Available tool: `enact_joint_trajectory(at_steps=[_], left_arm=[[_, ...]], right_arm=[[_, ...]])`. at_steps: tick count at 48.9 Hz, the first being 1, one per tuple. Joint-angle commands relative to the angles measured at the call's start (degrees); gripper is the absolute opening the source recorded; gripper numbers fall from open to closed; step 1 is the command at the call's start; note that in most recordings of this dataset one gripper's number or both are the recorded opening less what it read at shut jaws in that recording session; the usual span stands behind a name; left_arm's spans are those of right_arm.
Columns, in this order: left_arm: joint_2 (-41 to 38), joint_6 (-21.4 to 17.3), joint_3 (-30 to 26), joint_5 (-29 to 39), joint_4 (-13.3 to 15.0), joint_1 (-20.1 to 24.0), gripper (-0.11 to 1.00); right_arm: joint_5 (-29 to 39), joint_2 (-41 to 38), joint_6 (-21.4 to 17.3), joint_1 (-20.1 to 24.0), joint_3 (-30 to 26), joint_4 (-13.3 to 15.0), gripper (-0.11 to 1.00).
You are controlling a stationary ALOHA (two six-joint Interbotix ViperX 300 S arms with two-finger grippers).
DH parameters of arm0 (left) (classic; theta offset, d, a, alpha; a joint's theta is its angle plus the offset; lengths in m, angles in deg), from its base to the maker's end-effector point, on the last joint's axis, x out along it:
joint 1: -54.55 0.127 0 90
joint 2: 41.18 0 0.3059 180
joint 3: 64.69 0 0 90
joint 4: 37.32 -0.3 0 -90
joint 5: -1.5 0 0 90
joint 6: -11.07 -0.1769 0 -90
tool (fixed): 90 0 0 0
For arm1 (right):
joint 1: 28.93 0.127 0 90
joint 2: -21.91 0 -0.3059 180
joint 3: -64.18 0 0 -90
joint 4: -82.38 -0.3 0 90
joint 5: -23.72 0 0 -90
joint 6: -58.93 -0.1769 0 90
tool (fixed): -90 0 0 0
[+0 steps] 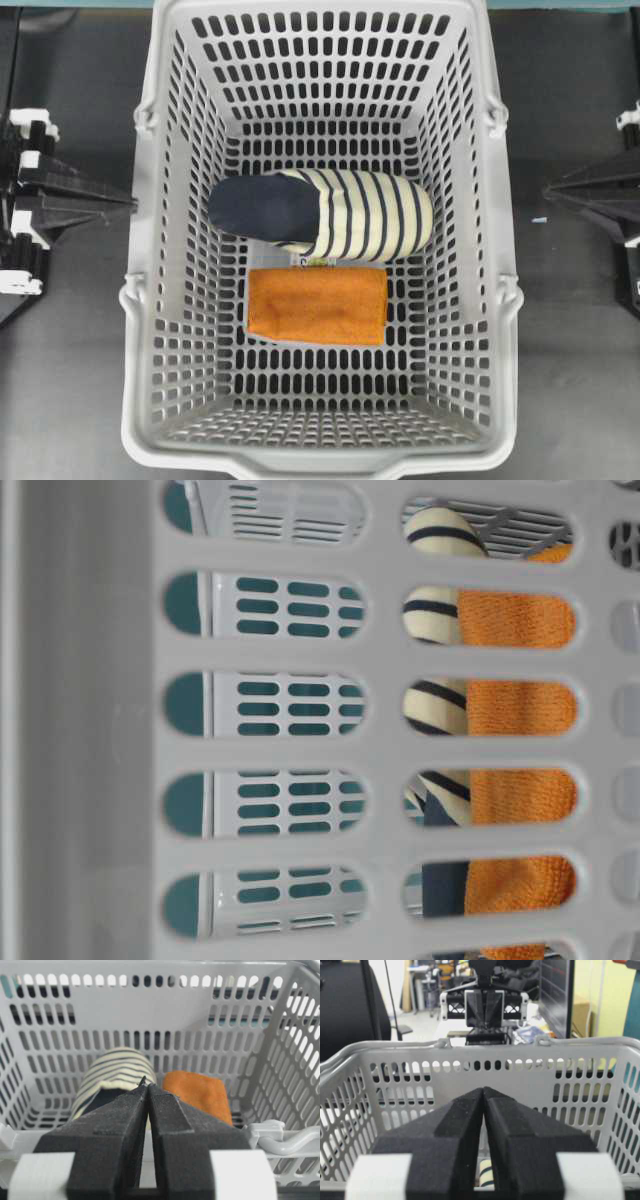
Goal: Pick up the orange cloth from the shopping basket with the left arm.
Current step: 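Move the left gripper over the basket toward the orange cloth, then lower the left gripper into the basket and close on the orange cloth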
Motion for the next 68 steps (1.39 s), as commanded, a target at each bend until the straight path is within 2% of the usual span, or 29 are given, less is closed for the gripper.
enact_joint_trajectory(at_steps=[1, 5, 9, 17, 25, 33, 39, 45, 57, 59, 62, 68], left_arm=[[0.18, 2.11, -6.15, 4.39, -2.20, -1.67, 0.06], [-1.05, 3.96, -10.81, 11.16, -2.29, -2.20, 0.00], [-3.16, 5.54, -15.64, 18.72, -2.29, -2.99, 0.00], [-10.46, 6.15, -26.89, 32.87, -2.29, -4.75, 0.00], [-21.88, 6.06, -40.08, 48.69, -2.29, -5.19, 0.00], [-33.75, 6.06, -50.89, 59.41, -2.29, -5.36, 0.00], [-42.28, 5.71, -58.62, 65.74, -2.29, -5.71, 0.00], [-49.48, 5.54, -64.07, 70.31, -2.29, -5.89, 0.00], [-56.69, 6.15, -66.01, 70.58, -2.29, -6.42, 0.01], [-57.30, 6.33, -65.83, 70.49, -2.29, -6.42, 0.04], [-58.18, 6.50, -65.57, 70.40, -2.29, -6.50, 0.16], [-59.68, 5.89, -65.39, 70.22, -2.29, -6.59, 0.52]], right_arm=[[-0.62, -0.62, -0.44, 0.53, -0.88, -0.09, 0.00], [-0.62, -0.62, -0.62, 1.23, -0.79, -0.62, 0.00], [-0.62, -0.62, -1.05, 1.76, -0.70, -0.70, 0.00], [-0.44, -0.70, -1.49, 2.11, -0.62, -0.62, 0.00], [-0.70, -0.62, -1.58, 2.02, -0.70, -0.70, 0.00], [-0.79, -0.62, -1.58, 2.11, -0.70, -0.70, 0.00], [-0.79, -0.53, -1.58, 2.11, -0.62, -0.70, 0.00], [-0.70, -0.53, -1.58, 2.02, -0.62, -0.62, 0.00], [-0.44, -0.44, -1.58, 2.11, -0.53, -0.70, 0.00], [-0.44, -0.35, -1.58, 2.02, -0.44, -0.70, 0.00], [-0.44, -0.44, -1.58, 1.93, -0.44, -0.70, 0.00], [-0.44, -0.35, -1.67, 1.76, -0.35, -0.79, 0.00]])
